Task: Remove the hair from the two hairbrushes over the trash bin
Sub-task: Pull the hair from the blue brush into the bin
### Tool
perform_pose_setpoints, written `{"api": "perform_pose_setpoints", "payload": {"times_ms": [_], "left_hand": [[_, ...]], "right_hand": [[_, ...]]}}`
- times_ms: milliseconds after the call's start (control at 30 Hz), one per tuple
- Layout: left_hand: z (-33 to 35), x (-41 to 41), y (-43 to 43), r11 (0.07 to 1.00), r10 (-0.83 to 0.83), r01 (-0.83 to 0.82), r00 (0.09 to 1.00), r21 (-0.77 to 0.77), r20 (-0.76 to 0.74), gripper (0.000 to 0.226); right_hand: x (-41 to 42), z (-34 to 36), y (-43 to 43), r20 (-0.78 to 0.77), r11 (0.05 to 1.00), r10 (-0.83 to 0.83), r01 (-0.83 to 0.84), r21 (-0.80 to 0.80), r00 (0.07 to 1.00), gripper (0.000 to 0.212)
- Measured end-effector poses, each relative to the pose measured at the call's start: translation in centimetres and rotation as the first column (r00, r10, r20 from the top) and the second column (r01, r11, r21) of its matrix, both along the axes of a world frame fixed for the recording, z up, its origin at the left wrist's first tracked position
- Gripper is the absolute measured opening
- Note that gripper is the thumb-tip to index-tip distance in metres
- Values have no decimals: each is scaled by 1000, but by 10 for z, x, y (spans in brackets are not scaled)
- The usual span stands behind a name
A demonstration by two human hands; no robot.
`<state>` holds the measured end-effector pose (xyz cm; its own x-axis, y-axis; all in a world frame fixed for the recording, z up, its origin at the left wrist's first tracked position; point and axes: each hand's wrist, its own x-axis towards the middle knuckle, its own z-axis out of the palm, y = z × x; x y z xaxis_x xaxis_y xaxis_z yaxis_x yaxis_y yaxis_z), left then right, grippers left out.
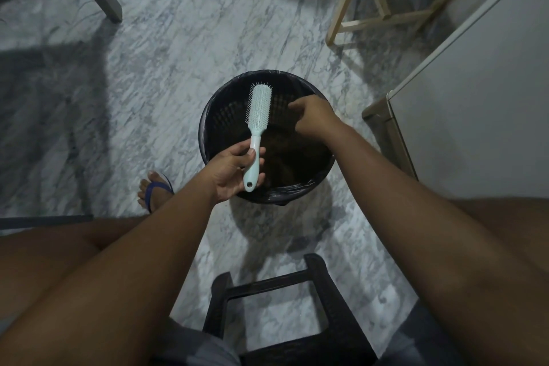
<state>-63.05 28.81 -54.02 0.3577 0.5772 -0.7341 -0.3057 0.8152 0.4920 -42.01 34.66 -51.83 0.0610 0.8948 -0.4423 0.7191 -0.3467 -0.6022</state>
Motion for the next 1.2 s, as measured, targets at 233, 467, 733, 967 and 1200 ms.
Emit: {"api": "perform_pose_setpoints", "payload": {"times_ms": [233, 467, 733, 967, 1200], "left_hand": [[2, 6, 0, 1000, -14, 14, 998, 1, 56, 37], [1, 5, 1, 999, -33, 33, 999, 13, 37, 38], [5, 6, 2, 1000, -23, 21, 997, 21, 72, 38], [5, 7, 2, 996, -83, 81, 991, 32, 103, 38], [-4, 7, -3, 998, -57, 55, 996, 30, 67, 39]], "right_hand": [[-20, 7, -2, -504, 981, -196, 171, -97, 841, 33], [-17, 14, 1, -497, 968, -250, 226, -109, 831, 18], [-15, 3, 11, -496, 869, -449, 493, -48, 743, 31], [-22, -1, 10, -435, 957, -261, 289, 0, 862, 54], [-20, 1, 2, -199, 986, -156, 166, 31, 968, 61]]}}
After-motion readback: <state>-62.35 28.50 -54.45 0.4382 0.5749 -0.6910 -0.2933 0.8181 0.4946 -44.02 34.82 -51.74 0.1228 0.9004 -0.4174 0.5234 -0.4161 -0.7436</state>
